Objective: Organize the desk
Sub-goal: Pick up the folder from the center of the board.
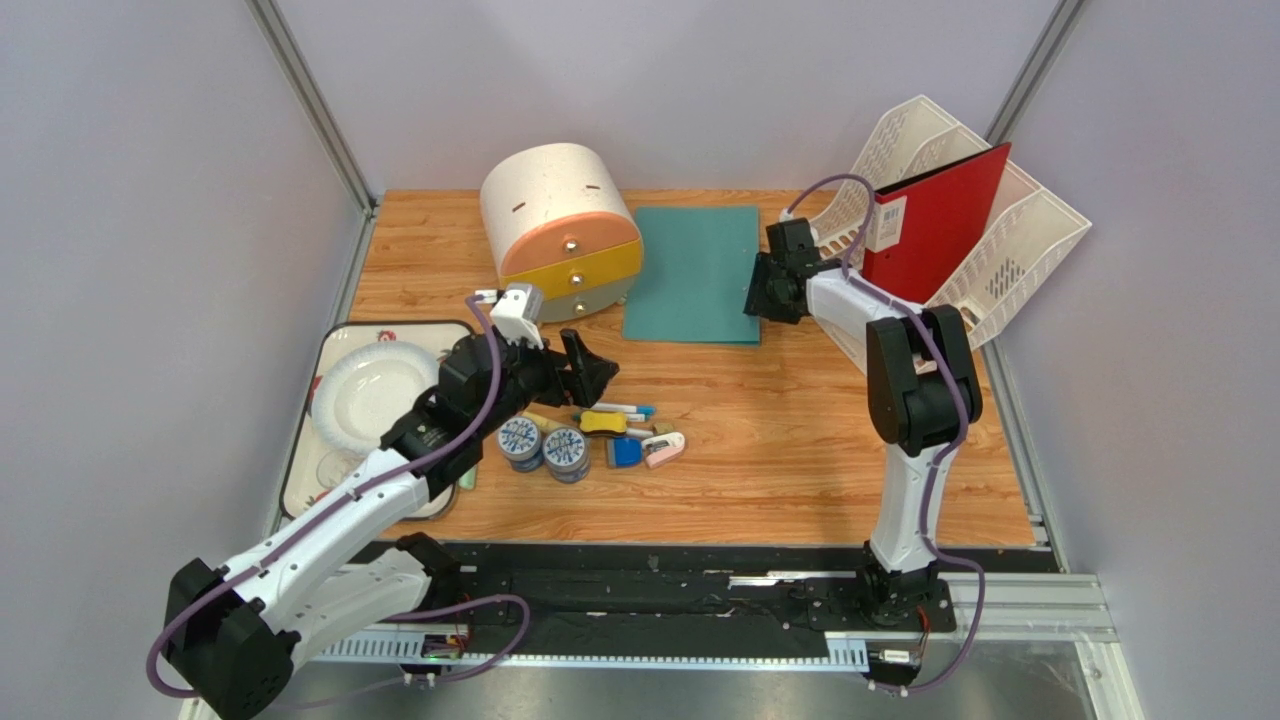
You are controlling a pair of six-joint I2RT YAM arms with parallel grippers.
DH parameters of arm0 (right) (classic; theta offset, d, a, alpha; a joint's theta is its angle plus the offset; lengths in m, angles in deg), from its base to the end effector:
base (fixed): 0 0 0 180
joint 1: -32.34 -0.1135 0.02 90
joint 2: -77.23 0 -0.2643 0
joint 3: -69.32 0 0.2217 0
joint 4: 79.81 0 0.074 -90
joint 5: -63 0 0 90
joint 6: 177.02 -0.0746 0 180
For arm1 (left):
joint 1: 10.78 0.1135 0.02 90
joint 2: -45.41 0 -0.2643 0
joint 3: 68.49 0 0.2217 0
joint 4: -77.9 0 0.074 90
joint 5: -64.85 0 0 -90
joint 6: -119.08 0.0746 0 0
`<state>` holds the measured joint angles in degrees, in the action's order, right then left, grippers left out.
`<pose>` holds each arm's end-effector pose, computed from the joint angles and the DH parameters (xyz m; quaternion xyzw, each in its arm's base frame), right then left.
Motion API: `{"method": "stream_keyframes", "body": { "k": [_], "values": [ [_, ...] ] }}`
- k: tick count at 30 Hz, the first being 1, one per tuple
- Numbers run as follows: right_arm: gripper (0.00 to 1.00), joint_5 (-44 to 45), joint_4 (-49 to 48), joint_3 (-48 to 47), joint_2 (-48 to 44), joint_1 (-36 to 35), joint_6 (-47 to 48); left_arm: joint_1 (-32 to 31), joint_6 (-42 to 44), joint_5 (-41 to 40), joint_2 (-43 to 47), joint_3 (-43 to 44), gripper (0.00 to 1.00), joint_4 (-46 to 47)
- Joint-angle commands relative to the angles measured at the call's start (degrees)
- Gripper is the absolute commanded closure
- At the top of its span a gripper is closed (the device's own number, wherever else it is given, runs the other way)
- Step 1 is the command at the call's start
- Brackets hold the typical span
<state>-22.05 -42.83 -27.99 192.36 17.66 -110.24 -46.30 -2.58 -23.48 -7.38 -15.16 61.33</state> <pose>0.4164 0.1024 0.1637 0.0839 0.9487 0.0592 0.2991 0.1816 -0.1323 0.2851 0.0357 0.7980 -0.3425 0.4947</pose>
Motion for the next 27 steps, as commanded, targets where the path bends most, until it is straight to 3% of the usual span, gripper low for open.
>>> {"method": "stream_keyframes", "body": {
  "k": [1,10,14,27],
  "values": [
    [0.57,-2.14,0.52,-1.9,0.88,0.44,1.51,-0.16,0.19,0.87,2.08,-0.45,0.01,2.36],
    [0.68,-3.98,-0.27,4.61,1.41,0.44,1.08,-0.16,-0.16,2.02,2.43,-0.98,0.01,2.27],
    [0.85,-3.98,-0.45,7.33,1.32,0.44,0.81,-0.07,-0.6,1.93,2.87,-1.94,0.01,2.8],
    [1.0,-3.1,1.58,17.08,-4.82,0.26,0.46,-0.15,-0.6,2.46,2.0,-2.73,0.01,2.8]
  ]
}}
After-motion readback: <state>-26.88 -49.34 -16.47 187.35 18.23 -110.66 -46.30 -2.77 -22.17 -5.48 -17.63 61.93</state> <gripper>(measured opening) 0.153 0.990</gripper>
